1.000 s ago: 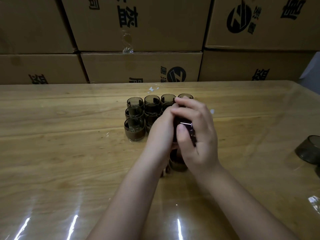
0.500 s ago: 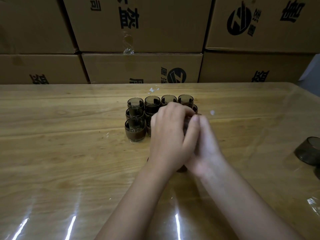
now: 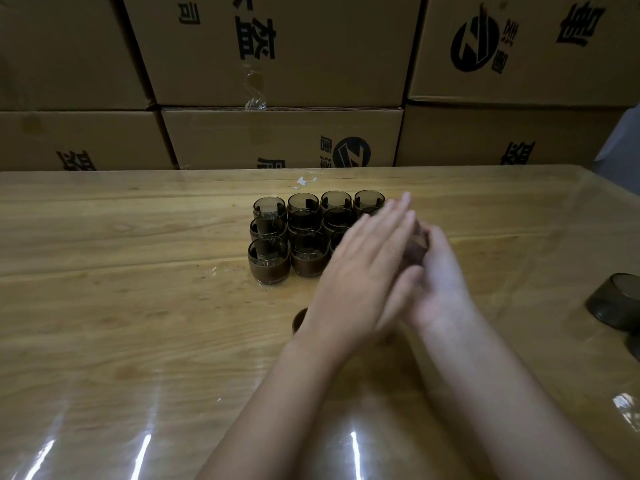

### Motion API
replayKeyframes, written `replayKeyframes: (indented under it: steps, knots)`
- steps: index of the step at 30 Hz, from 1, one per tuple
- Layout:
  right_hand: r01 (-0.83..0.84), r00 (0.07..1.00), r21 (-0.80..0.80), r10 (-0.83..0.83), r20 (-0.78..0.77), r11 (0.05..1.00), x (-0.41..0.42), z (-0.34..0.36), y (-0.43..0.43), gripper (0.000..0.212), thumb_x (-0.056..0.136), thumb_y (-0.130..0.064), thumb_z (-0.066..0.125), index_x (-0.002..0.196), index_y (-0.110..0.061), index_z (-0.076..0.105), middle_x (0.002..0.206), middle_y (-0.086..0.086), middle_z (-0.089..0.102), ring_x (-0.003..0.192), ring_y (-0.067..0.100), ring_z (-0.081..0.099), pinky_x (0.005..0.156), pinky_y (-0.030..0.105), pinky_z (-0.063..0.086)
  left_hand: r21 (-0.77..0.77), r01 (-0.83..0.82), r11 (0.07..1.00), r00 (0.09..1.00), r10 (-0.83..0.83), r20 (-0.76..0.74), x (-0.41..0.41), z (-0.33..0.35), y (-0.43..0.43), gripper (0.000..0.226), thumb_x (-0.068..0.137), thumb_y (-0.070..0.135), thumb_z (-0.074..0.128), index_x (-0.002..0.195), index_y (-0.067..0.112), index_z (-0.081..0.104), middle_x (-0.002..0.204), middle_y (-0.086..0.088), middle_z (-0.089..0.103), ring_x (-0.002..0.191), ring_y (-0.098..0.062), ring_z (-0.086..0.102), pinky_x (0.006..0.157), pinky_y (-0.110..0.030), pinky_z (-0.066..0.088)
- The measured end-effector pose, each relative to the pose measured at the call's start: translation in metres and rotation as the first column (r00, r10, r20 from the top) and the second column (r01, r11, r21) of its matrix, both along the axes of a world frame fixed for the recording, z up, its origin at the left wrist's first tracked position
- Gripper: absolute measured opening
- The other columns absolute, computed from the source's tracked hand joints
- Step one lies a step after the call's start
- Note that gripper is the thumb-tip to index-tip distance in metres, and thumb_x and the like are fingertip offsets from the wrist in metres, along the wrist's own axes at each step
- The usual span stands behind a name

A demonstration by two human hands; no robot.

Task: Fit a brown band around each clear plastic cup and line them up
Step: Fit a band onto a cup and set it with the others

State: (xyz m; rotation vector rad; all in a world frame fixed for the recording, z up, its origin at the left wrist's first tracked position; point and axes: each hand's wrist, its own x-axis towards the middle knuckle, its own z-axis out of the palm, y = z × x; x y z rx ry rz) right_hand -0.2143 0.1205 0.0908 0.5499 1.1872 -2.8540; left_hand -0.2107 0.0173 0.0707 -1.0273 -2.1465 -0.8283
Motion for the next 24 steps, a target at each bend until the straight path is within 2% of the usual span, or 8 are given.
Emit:
replayKeyframes:
  steps: [2, 4, 7, 11, 14, 15, 19, 24]
  knots:
    - [-0.028, 0.999, 0.013, 0.029, -0.037, 1.0, 0.0, 0.0, -0.004, 0.038, 0.096, -0.039, 0.045, 0.092, -0.012, 0.072, 0.094, 0.011, 0.074, 0.084, 0.02, 0.072, 0.067, 0.027, 0.057, 0.082, -0.046, 0.996, 0.995, 0.038, 0.087, -0.003, 0.003, -0.005, 0.054, 0.098, 0.029, 0.032, 0.144, 0.0, 0.035, 0.154, -0.009, 0.028, 0.145, -0.02, 0.023, 0.121, -0.039, 0.016]
    - [-0.062, 0.987, 0.09, 0.074, -0.144, 0.994, 0.005, -0.003, -0.01, 0.043, 0.098, -0.039, 0.042, 0.084, -0.016, 0.076, 0.087, 0.008, 0.075, 0.078, 0.018, 0.072, 0.062, 0.027, 0.058, 0.17, -0.064, 0.983, 0.985, 0.035, 0.17, -0.004, 0.005, -0.01, 0.057, 0.098, 0.035, 0.03, 0.146, 0.005, 0.033, 0.154, 0.0, 0.027, 0.146, -0.016, 0.021, 0.12, -0.04, 0.017]
    - [-0.063, 0.964, 0.393, 0.158, -0.215, 0.917, 0.01, -0.005, -0.022, 0.046, 0.099, -0.041, 0.035, 0.086, -0.021, 0.074, 0.084, 0.001, 0.075, 0.079, 0.013, 0.072, 0.062, 0.03, 0.056, 0.355, -0.066, 0.932, 0.92, -0.081, 0.382, -0.005, 0.012, -0.015, 0.063, 0.092, 0.05, 0.034, 0.146, 0.016, 0.039, 0.151, 0.007, 0.039, 0.142, -0.006, 0.029, 0.117, -0.035, 0.026]
    - [0.373, 0.872, 0.735, 0.058, -0.487, 0.566, 0.016, -0.009, -0.034, 0.026, 0.095, -0.04, 0.033, 0.096, -0.029, 0.056, 0.097, -0.006, 0.063, 0.094, 0.004, 0.061, 0.079, 0.024, 0.051, 0.612, -0.116, 0.782, 0.744, -0.34, 0.576, -0.003, 0.019, -0.013, 0.046, 0.088, 0.054, 0.042, 0.128, 0.034, 0.054, 0.133, 0.013, 0.058, 0.124, 0.004, 0.05, 0.106, -0.031, 0.042]
    - [0.639, 0.731, 0.728, 0.1, -0.675, 0.248, 0.015, -0.011, -0.024, 0.024, 0.098, -0.033, 0.034, 0.106, -0.021, 0.054, 0.105, -0.006, 0.05, 0.097, 0.014, 0.054, 0.082, 0.034, 0.05, 0.793, -0.287, 0.538, 0.424, -0.671, 0.608, -0.001, 0.017, -0.004, 0.037, 0.098, 0.044, 0.041, 0.117, 0.022, 0.065, 0.108, 0.002, 0.072, 0.106, -0.011, 0.066, 0.088, -0.027, 0.054]
    - [0.686, 0.696, 0.703, 0.114, -0.709, 0.187, 0.014, -0.011, -0.02, 0.029, 0.097, -0.03, 0.035, 0.108, -0.013, 0.057, 0.106, -0.004, 0.047, 0.097, 0.016, 0.054, 0.081, 0.034, 0.05, 0.793, -0.308, 0.526, 0.356, -0.709, 0.608, -0.001, 0.017, -0.002, 0.038, 0.101, 0.041, 0.04, 0.114, 0.016, 0.065, 0.102, -0.002, 0.073, 0.101, -0.014, 0.067, 0.083, -0.026, 0.055]
    - [0.787, 0.601, 0.614, 0.144, -0.786, 0.06, 0.01, -0.009, -0.009, 0.035, 0.096, -0.021, 0.039, 0.106, 0.005, 0.061, 0.105, 0.01, 0.049, 0.097, 0.018, 0.051, 0.082, 0.023, 0.045, 0.783, -0.268, 0.561, 0.251, -0.744, 0.619, 0.001, 0.018, 0.001, 0.046, 0.102, 0.041, 0.036, 0.116, 0.007, 0.062, 0.102, -0.008, 0.071, 0.098, -0.018, 0.067, 0.086, -0.032, 0.051]
    - [0.872, 0.452, 0.487, 0.3, -0.84, 0.047, 0.012, -0.011, -0.011, 0.033, 0.1, -0.026, 0.034, 0.107, -0.003, 0.057, 0.104, 0.019, 0.054, 0.097, 0.029, 0.052, 0.082, 0.047, 0.046, 0.833, -0.227, 0.504, 0.144, -0.829, 0.541, -0.001, 0.024, -0.012, 0.04, 0.092, 0.046, 0.046, 0.097, 0.013, 0.067, 0.089, -0.007, 0.064, 0.089, -0.018, 0.061, 0.08, -0.029, 0.048]
